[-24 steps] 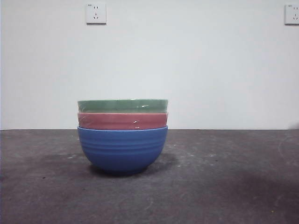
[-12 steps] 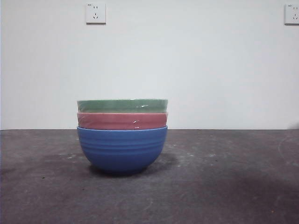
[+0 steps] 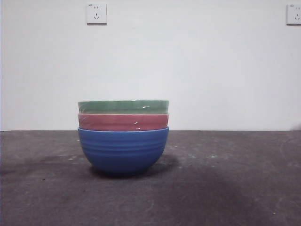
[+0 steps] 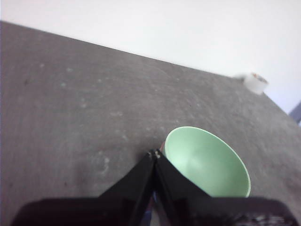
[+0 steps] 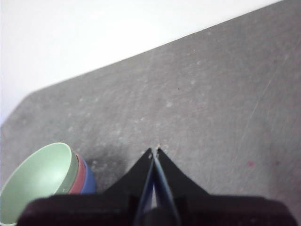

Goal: Pick up the green bowl on the top,put the green bowl on the left,pick up the red bowl in the middle,put the red bowl on the right

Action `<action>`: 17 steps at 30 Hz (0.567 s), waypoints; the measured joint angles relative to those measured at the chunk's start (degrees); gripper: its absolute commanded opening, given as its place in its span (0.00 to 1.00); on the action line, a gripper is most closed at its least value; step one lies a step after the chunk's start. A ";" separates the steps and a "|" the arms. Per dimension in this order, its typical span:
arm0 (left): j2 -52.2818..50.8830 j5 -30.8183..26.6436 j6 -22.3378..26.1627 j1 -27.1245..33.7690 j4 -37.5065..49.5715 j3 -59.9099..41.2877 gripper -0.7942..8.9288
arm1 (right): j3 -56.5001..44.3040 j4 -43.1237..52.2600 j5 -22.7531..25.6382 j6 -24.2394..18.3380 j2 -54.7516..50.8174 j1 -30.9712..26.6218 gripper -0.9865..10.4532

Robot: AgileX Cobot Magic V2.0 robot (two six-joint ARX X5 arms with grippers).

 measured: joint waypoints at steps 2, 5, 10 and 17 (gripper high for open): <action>3.43 1.95 2.40 0.00 -0.63 3.02 0.07 | 3.93 -2.12 -0.02 -2.93 3.45 0.00 0.08; 9.38 7.19 6.01 -0.02 -1.51 7.26 0.07 | 10.60 -5.88 -1.49 -8.72 9.46 0.00 0.08; 17.31 14.69 8.96 -0.81 -2.91 11.93 0.07 | 18.49 -10.62 -9.07 -17.09 18.16 0.00 0.09; 23.23 18.69 12.98 -5.40 -7.04 14.73 0.12 | 21.03 -13.66 -20.44 -22.25 25.35 0.00 0.12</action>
